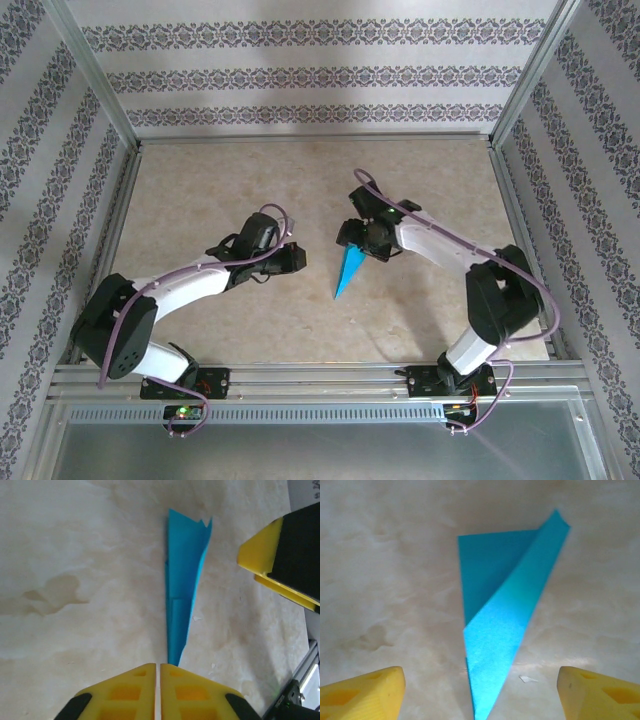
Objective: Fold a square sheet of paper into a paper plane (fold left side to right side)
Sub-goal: Turn over the paper plane at the center of the table.
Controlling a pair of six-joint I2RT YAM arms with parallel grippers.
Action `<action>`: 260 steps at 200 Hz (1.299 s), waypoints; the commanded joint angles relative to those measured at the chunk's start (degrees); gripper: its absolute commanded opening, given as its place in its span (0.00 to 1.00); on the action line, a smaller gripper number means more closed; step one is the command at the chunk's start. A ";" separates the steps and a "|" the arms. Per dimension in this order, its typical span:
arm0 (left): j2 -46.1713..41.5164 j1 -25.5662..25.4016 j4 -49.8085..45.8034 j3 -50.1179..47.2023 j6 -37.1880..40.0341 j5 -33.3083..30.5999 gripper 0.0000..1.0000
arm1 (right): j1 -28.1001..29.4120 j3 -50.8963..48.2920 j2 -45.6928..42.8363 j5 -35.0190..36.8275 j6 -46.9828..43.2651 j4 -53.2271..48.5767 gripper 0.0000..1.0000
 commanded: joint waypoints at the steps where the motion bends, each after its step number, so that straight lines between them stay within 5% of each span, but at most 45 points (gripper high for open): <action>1: -2.33 1.43 2.65 -1.79 -0.20 -1.88 0.12 | 1.22 5.37 4.25 9.51 8.17 -12.48 0.80; 96: -10.98 5.72 1.61 -8.45 1.10 -3.23 0.57 | 2.81 13.75 16.02 9.05 12.88 -12.20 0.64; 260: -14.40 9.24 0.74 -10.49 0.93 -1.65 0.62 | 3.35 10.89 16.45 7.21 14.48 -10.53 0.21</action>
